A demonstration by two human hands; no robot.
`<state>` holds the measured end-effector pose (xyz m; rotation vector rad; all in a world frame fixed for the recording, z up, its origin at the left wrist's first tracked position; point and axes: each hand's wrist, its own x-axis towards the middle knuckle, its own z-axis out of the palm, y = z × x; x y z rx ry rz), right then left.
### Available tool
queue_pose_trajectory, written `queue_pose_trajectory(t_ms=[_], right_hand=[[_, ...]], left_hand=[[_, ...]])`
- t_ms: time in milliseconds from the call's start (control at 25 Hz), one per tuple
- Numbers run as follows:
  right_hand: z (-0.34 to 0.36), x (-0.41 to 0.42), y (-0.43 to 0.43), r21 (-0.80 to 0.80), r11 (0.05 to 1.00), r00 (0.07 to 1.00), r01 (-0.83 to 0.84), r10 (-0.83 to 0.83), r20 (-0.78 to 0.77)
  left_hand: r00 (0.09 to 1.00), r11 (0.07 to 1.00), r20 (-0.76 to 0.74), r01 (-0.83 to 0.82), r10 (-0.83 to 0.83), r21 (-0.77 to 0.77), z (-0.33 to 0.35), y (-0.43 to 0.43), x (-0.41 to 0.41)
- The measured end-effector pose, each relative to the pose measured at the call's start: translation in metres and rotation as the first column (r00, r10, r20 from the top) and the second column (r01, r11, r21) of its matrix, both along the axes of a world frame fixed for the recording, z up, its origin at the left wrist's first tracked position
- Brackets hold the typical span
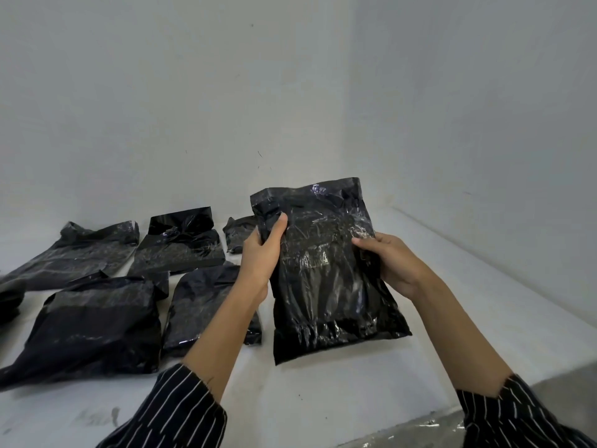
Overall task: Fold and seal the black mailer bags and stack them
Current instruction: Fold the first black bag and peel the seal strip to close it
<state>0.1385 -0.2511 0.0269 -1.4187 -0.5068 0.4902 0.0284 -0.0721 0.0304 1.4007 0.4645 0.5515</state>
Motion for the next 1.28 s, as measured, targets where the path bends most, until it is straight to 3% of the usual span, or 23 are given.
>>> queue_pose_trajectory(t_ms=[160,360,520,680,840,1080,1280], right_hand=[[0.007,0.002,0.003,-0.020,0.994,0.993,0.108,-0.109,-0.052],[-0.003,0.017,0.009,-0.181,0.961,0.975,0.208,-0.218,-0.037],[-0.028,0.033,0.010,-0.379,0.922,0.964,0.083,-0.170,-0.203],[-0.041,0.050,0.009,-0.353,0.935,0.936,-0.046,-0.083,-0.342],[-0.034,0.062,0.019,-0.351,0.936,0.957,-0.002,-0.100,-0.273],[-0.031,0.066,0.032,-0.214,0.951,0.967,0.224,-0.245,-0.077],[-0.050,0.067,0.039,-0.198,0.910,0.931,0.365,-0.360,0.065]], left_hand=[[1.000,0.999,0.000,0.022,-0.022,-0.040,-0.005,-0.010,0.006],[0.988,0.978,-0.157,-0.017,-0.016,-0.208,-0.018,0.000,0.020],[0.973,0.970,-0.229,-0.081,0.027,-0.229,-0.034,0.003,0.029],[0.974,0.987,-0.226,-0.042,0.006,-0.157,-0.046,0.001,0.036],[0.968,0.990,-0.221,-0.130,0.116,-0.050,-0.056,0.004,0.051],[0.938,0.903,-0.163,-0.233,0.307,0.360,-0.064,0.016,0.061],[0.947,0.915,-0.151,-0.221,0.284,0.337,-0.075,0.020,0.061]])
